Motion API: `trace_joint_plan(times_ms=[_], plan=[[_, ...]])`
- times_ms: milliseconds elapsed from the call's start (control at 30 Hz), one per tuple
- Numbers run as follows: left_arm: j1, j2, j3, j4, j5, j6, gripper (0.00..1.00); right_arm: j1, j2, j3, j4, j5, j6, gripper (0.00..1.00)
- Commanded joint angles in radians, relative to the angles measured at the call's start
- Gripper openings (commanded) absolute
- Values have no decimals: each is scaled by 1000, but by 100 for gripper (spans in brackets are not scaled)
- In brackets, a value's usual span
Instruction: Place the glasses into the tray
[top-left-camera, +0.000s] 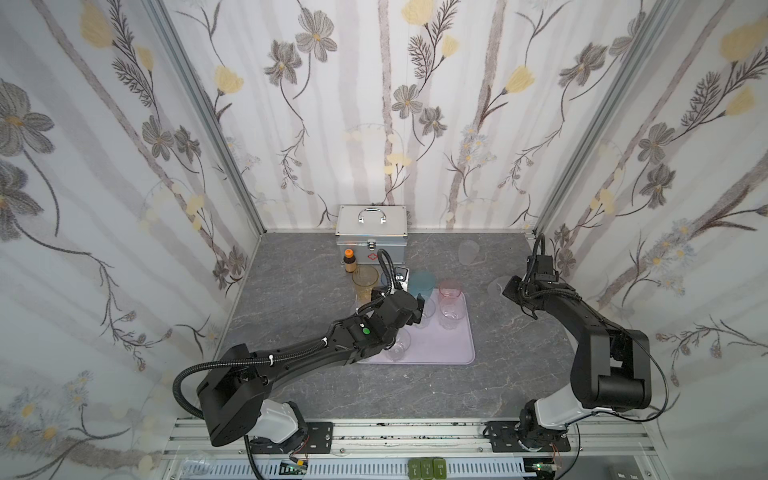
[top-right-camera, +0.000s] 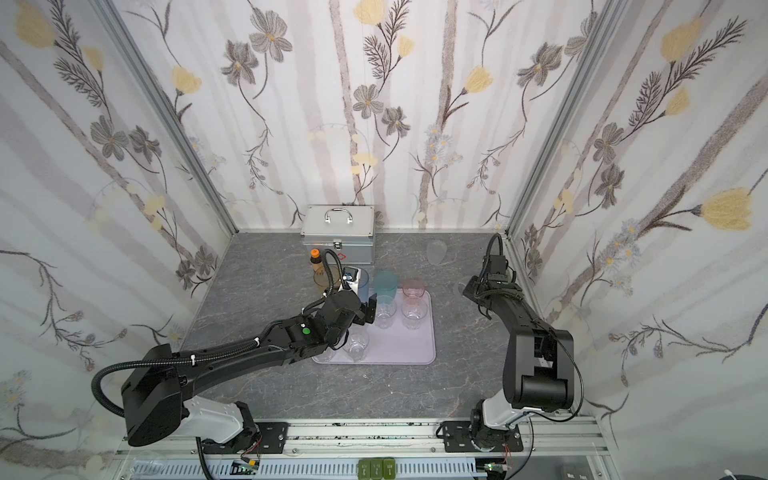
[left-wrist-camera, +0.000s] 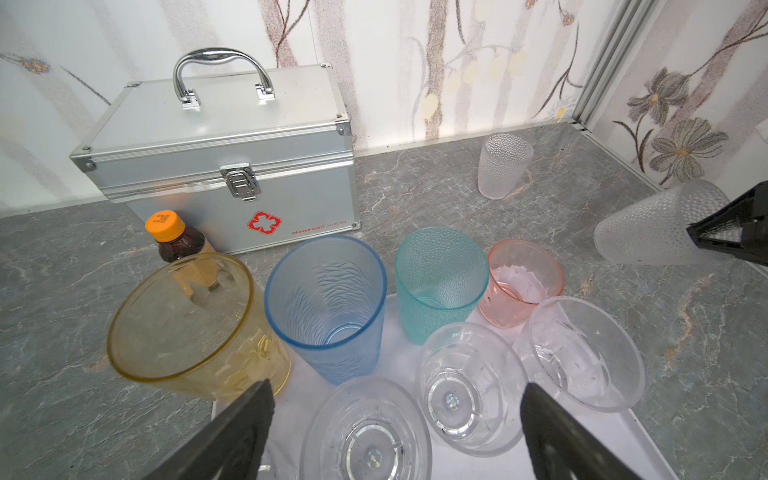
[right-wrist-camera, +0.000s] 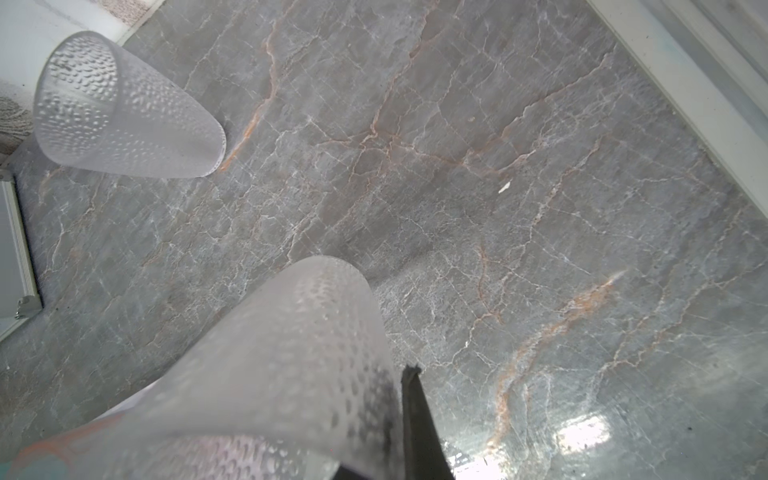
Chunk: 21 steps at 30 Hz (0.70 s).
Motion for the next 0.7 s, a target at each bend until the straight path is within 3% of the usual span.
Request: trace_joint_plan(times_ms=[0,667], plan=[[3,-5,-6,32,-34,9,95,15,-30,9,-16,42,-15,1],[60,-103,-91,34,-36,-41,96,131,-352,11,-286,101,-88,0]])
